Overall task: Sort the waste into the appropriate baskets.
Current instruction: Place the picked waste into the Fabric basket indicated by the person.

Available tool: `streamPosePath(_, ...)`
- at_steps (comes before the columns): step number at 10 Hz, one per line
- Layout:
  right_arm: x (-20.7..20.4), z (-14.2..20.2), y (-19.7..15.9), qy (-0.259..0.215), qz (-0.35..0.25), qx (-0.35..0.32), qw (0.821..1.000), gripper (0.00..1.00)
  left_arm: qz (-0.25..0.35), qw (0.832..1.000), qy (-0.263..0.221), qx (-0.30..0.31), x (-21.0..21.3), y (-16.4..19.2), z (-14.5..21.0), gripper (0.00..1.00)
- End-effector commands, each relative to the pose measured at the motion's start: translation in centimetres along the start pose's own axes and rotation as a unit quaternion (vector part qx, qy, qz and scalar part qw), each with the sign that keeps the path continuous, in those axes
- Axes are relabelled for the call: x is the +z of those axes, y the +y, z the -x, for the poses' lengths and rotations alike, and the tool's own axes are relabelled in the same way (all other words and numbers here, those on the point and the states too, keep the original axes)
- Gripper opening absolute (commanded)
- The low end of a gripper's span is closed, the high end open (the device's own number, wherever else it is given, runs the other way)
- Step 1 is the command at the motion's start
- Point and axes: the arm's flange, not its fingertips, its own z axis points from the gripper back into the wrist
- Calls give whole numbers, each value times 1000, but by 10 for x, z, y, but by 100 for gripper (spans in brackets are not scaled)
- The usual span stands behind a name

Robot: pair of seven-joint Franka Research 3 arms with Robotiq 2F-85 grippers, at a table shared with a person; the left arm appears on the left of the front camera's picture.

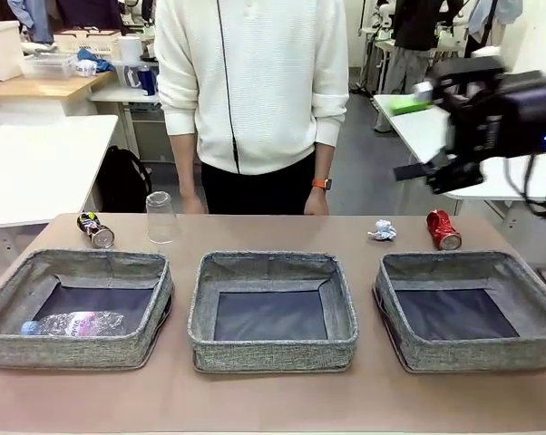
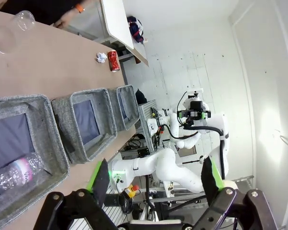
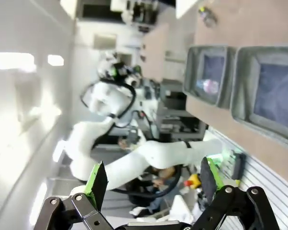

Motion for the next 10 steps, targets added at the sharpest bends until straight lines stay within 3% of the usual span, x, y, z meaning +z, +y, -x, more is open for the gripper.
streamPosePath(1,64,38,-64,-9,-22,-2,1000,100,11,1000,-3,-10,-1,-2,-1,100)
streamPosePath(2,86,37,-82,-9,-36,-5,999,100,11,1000,-3,-10,-1,-2,-1,100)
streamPosePath(3,97,39,-96,28,-58,-4,998,100,11,1000,-3,-10,-1,-2,-1,100)
streamPosePath(4,97,42,-106,18,-63,-7,998,100,11,1000,-3,-10,-1,-2,-1,100)
streamPosePath(5,108,8,-52,-9,-45,-21,999,100,11,1000,-3,-10,-1,-2,-1,100)
streamPosePath(10,108,8,-52,-9,-45,-21,999,100,11,1000,-3,-10,-1,-2,-1,100)
